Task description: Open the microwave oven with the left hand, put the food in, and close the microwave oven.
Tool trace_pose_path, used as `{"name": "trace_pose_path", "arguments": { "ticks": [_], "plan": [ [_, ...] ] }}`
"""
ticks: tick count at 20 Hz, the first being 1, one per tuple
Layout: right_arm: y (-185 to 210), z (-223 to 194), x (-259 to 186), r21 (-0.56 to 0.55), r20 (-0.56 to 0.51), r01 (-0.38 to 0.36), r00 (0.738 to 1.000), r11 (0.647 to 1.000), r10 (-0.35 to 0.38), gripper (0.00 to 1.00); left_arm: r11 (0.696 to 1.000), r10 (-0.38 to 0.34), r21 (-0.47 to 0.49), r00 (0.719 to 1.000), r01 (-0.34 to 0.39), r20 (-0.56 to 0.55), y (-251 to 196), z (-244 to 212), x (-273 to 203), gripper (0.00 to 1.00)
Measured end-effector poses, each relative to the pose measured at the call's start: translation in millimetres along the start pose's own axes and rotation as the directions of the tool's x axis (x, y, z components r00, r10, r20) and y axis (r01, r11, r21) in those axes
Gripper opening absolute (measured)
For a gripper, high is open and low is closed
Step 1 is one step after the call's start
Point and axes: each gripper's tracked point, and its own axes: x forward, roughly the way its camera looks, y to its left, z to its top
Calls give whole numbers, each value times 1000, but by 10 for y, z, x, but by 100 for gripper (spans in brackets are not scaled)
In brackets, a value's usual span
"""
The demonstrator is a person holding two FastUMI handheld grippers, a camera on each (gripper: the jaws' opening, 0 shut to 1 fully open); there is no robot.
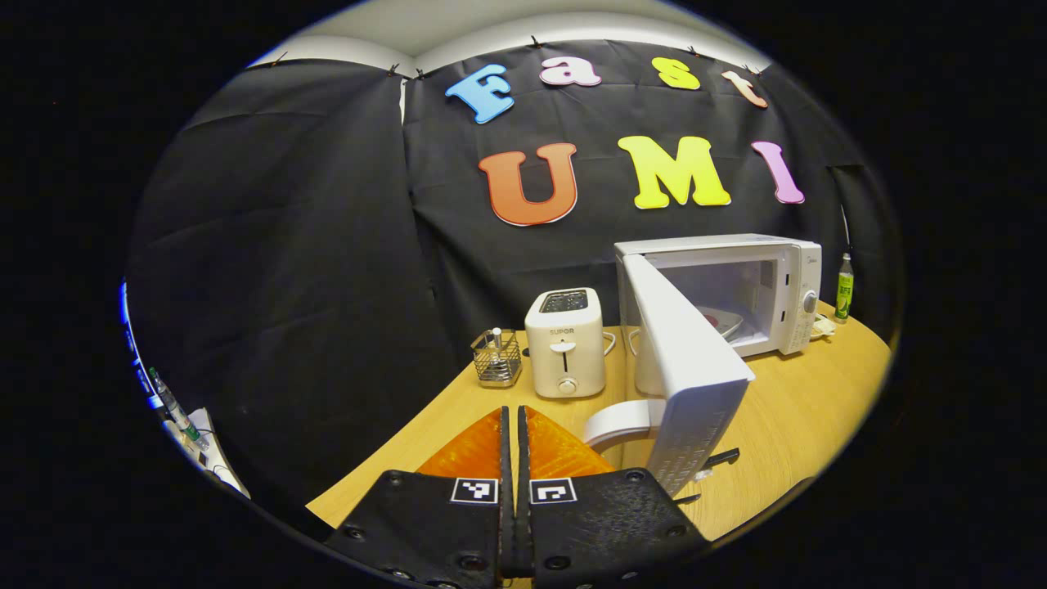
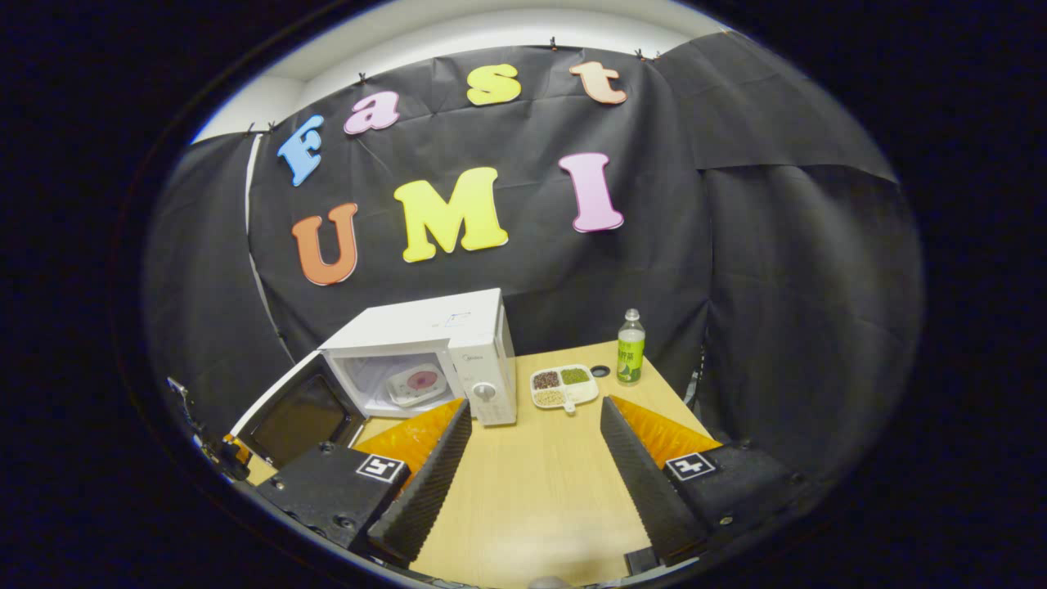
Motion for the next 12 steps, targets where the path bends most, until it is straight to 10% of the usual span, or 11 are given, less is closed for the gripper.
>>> {"name": "trace_pose_path", "arguments": {
  "ticks": [12],
  "plan": [
    [-67, -56, -41, 2, -39, -2, 999, 1000, 3, 100, 983, -183, 3, 982, 183, 50, -926, 189, -191, 0]
  ]
}}
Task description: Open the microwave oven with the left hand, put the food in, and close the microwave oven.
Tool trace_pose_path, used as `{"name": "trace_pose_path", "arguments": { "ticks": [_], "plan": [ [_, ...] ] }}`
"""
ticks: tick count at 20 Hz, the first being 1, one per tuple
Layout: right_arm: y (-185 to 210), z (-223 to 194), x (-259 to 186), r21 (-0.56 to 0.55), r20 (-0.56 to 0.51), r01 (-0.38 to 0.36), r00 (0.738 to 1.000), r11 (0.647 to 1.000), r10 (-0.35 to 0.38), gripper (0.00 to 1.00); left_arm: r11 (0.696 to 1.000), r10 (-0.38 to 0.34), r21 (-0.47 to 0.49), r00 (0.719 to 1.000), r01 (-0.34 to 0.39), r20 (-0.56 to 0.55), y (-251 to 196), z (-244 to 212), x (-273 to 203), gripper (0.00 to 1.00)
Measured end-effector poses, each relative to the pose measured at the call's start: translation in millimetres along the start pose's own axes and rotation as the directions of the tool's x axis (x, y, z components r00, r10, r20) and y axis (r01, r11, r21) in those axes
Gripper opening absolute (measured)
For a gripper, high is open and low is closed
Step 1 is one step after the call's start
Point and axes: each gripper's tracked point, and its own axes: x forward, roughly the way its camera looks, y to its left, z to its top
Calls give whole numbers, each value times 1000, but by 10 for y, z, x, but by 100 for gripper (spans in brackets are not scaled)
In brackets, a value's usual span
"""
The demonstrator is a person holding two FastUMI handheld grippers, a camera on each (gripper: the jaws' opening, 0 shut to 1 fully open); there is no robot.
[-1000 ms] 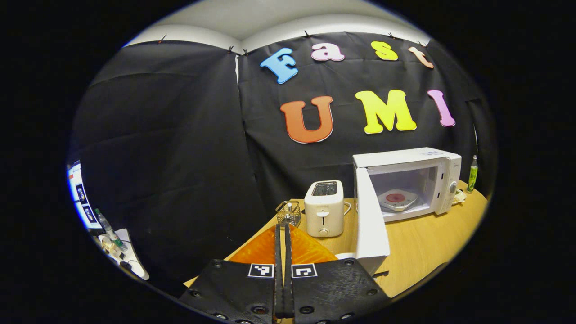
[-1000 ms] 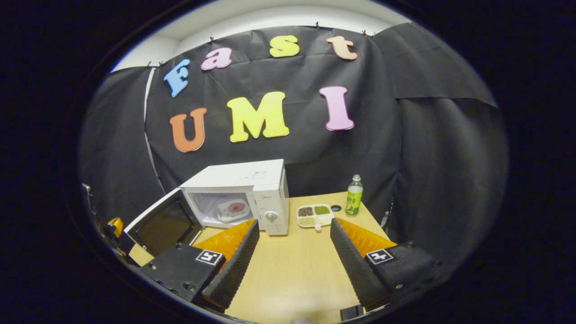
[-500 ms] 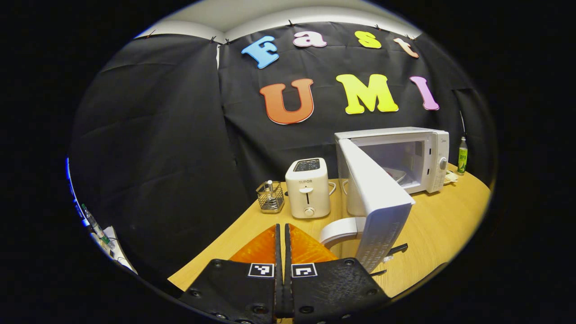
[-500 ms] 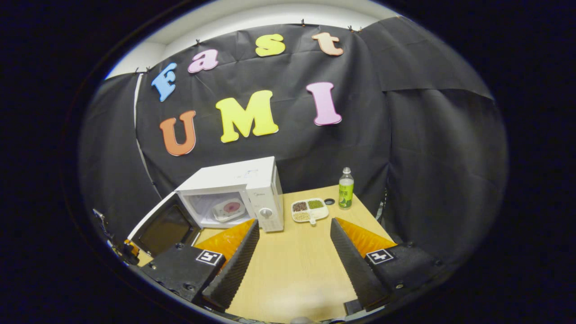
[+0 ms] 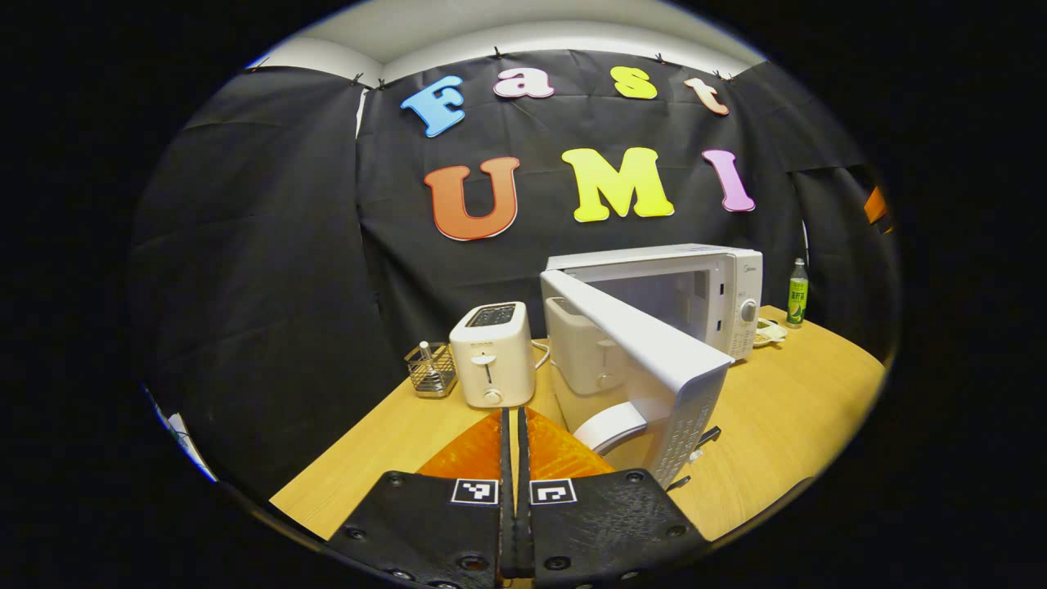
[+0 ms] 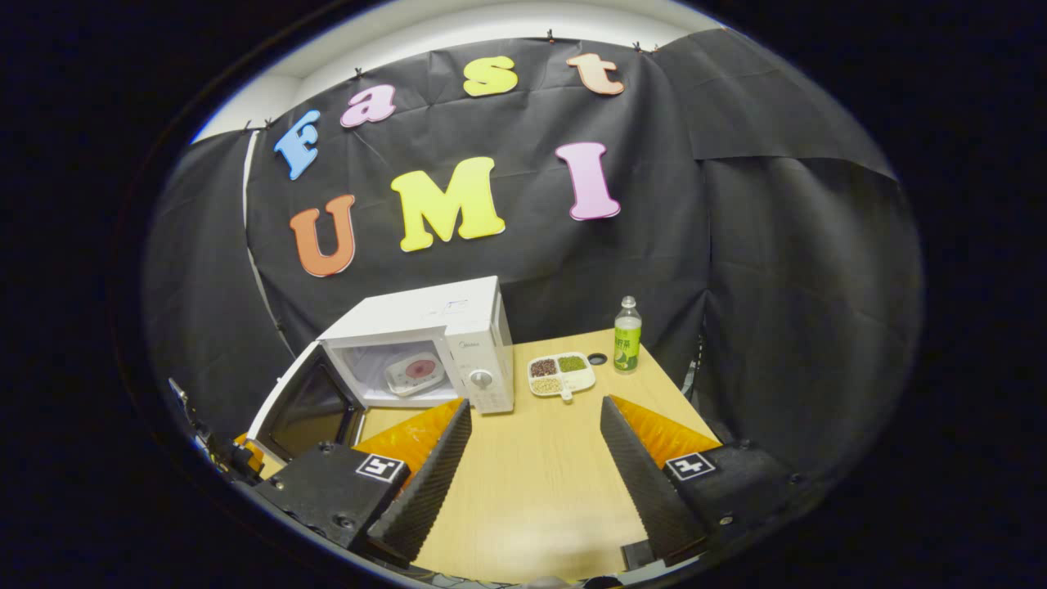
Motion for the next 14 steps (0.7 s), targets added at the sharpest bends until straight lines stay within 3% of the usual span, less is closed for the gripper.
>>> {"name": "trace_pose_path", "arguments": {
  "ticks": [2, 3, 4, 5, 6, 7, 8, 9, 13, 14],
  "plan": [
    [-28, 6, 15, 7, 6, -1, 1000, 1000, 1, 100, 999, -47, 8, 999, 47, 6, -269, 37, 25, 0],
    [-53, -7, 23, 5, 3, 2, 1000, 1000, -2, 92, 998, -68, 18, 998, 67, 6, -386, 48, 53, 0],
    [-75, -14, 32, 4, 1, 5, 1000, 1000, -5, 92, 996, -85, 26, 996, 85, 7, -503, 61, 77, 0],
    [-90, -19, 40, 9, -1, 4, 1000, 1000, -4, 100, 994, -104, 30, 994, 104, 12, -619, 88, 102, 0],
    [-97, -25, 56, 14, -4, 1, 1000, 1000, -1, 92, 992, -124, 30, 992, 124, 14, -741, 112, 128, 0],
    [-120, -24, 72, 13, -7, 3, 1000, 1000, -3, 100, 989, -143, 29, 990, 143, 17, -846, 136, 150, 0],
    [-146, -27, 84, 12, -8, 4, 1000, 1000, -4, 92, 986, -161, 34, 987, 161, 19, -953, 154, 194, 0],
    [-170, -11, 101, 10, -9, 7, 1000, 1000, -7, 100, 983, -182, 39, 983, 181, 22, -1061, 177, 215, 0],
    [-301, 27, 168, 11, -17, 22, 1000, 1000, -22, 100, 968, -247, 63, 969, 245, 31, -1466, 259, 407, 0],
    [-329, 31, 190, 13, -19, 28, 999, 1000, -28, 92, 964, -260, 65, 965, 257, 34, -1559, 285, 459, 0]
  ]
}}
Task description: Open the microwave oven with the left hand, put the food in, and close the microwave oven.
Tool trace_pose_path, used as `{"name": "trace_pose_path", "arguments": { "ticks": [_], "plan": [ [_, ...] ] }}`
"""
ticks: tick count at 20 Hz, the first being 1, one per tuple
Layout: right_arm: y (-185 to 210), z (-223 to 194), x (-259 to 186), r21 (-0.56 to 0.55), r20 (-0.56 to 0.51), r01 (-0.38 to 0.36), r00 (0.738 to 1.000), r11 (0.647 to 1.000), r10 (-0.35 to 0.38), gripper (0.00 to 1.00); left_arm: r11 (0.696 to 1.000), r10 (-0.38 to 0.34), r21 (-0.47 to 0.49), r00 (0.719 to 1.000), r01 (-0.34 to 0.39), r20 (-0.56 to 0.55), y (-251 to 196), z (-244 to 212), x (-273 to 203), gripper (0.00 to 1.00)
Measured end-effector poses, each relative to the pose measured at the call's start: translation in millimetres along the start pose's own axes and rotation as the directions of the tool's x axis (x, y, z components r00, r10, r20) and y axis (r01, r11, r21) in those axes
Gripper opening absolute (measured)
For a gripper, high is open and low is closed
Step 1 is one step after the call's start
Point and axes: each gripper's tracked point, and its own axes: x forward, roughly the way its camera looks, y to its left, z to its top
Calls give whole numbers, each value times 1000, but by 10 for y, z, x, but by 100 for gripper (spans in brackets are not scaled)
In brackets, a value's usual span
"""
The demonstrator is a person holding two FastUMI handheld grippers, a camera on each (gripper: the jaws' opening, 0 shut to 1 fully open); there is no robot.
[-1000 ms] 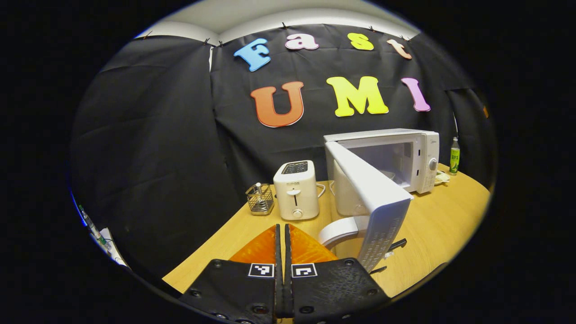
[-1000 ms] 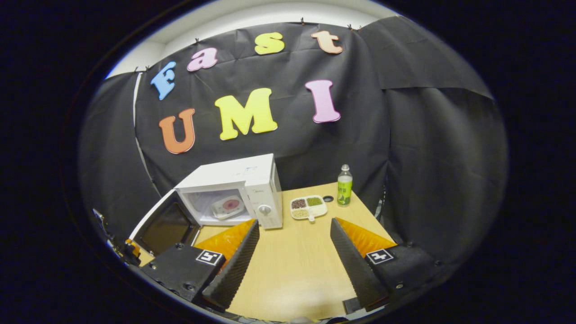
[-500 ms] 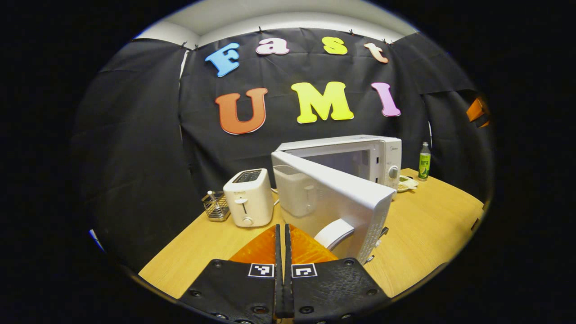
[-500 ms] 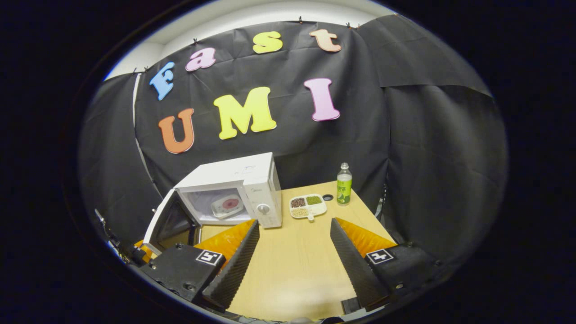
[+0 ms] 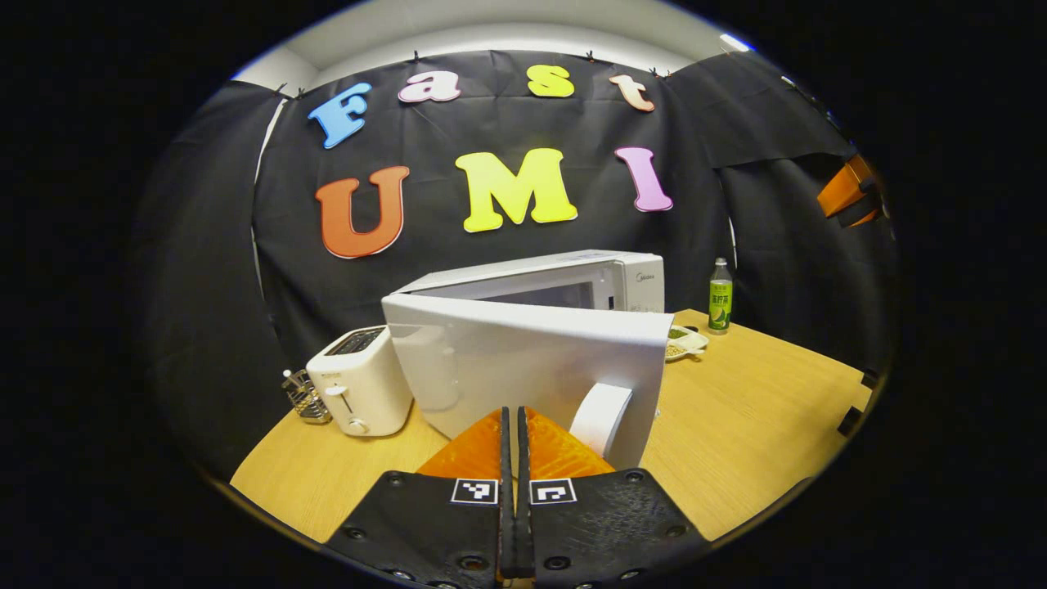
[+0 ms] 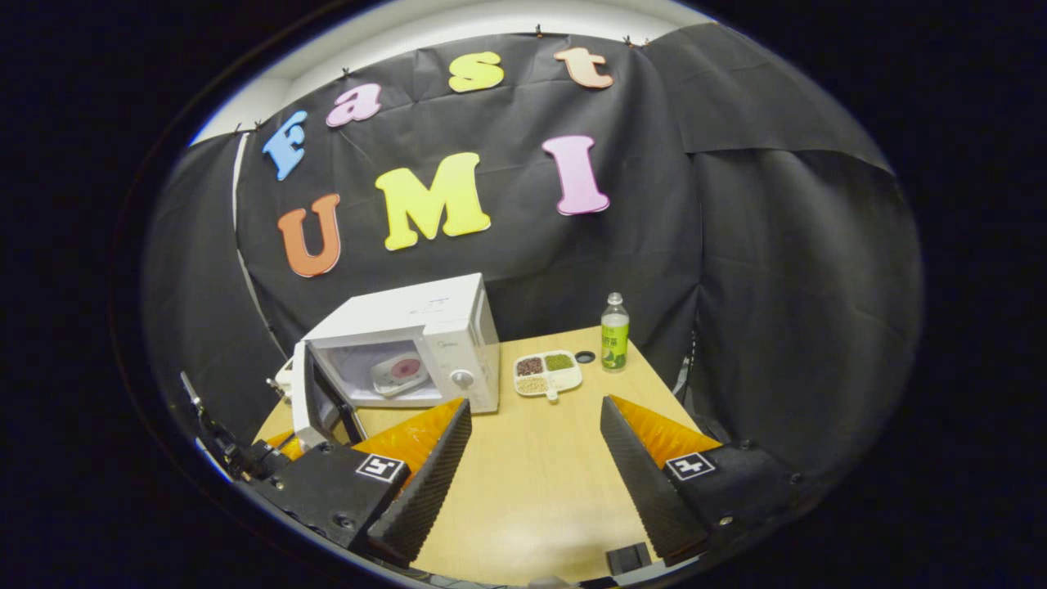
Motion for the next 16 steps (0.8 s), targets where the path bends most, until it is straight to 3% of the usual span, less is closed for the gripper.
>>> {"name": "trace_pose_path", "arguments": {
  "ticks": [1, 16],
  "plan": [
    [-34, 23, 27, 2, 0, 4, 1000, 1000, -4, 100, 1000, -10, 3, 1000, 10, 0, -50, 10, 75, 0],
    [-389, 191, 246, 27, -5, 66, 998, 997, -66, 100, 994, -112, 20, 994, 112, 14, -638, 239, 1016, 0]
  ]
}}
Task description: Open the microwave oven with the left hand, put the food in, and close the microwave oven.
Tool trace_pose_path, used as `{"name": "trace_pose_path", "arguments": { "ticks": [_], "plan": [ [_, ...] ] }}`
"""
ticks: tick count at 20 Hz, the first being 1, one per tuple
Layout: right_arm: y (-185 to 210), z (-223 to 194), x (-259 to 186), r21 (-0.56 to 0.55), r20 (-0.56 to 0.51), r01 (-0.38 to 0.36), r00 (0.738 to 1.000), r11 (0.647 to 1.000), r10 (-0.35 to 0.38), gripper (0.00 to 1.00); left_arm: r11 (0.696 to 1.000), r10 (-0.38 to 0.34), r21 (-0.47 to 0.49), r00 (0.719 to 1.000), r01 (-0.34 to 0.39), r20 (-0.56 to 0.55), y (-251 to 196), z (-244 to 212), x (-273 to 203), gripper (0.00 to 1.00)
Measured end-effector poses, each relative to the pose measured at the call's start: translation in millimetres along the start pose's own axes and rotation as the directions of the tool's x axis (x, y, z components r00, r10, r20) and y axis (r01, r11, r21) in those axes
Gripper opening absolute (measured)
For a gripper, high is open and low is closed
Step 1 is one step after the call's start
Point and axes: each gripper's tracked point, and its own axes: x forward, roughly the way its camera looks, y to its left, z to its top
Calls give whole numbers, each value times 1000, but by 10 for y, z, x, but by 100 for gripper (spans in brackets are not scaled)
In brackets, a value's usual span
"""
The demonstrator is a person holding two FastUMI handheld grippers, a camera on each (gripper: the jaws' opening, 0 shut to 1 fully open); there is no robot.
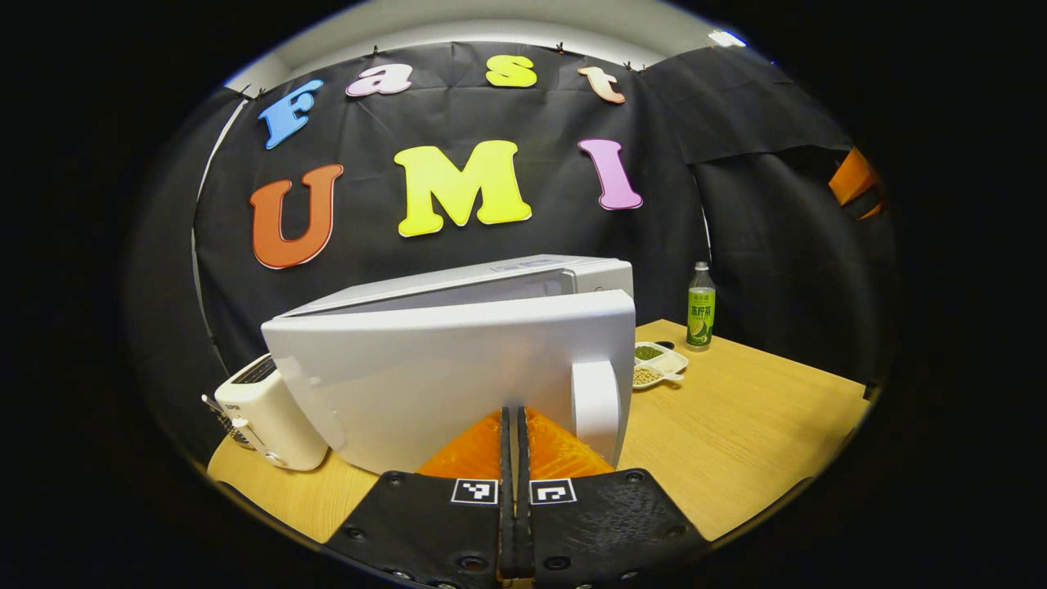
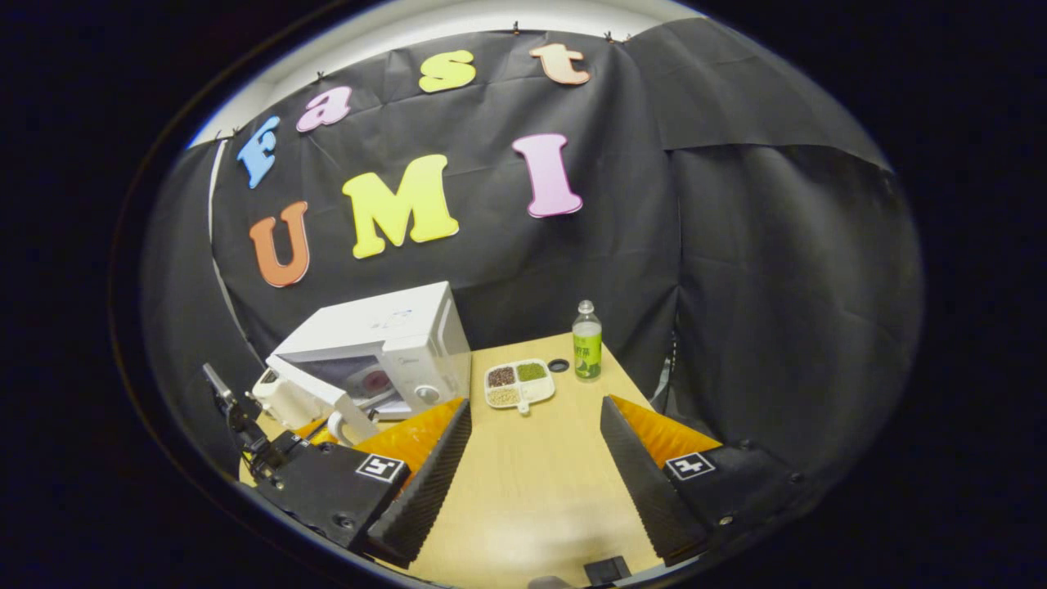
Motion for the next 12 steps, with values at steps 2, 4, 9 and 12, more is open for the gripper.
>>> {"name": "trace_pose_path", "arguments": {
  "ticks": [2, 4, 9, 12],
  "plan": [
    [-45, -6, 17, 6, -4, 6, 1000, 1000, -6, 100, 1000, -4, 3, 1000, 4, 2, -21, 33, 133, 0],
    [-70, -40, 29, 12, -16, 6, 1000, 1000, -6, 100, 1000, -4, 7, 1000, 4, 3, -39, 57, 243, 0],
    [-151, -56, 89, 8, -32, 9, 999, 1000, -9, 100, 1000, 8, 9, 1000, -8, -2, -62, 97, 518, 0],
    [-204, -42, 121, 15, -38, 16, 999, 1000, -16, 100, 1000, 7, -1, 1000, -7, -8, -96, 129, 666, 0]
  ]
}}
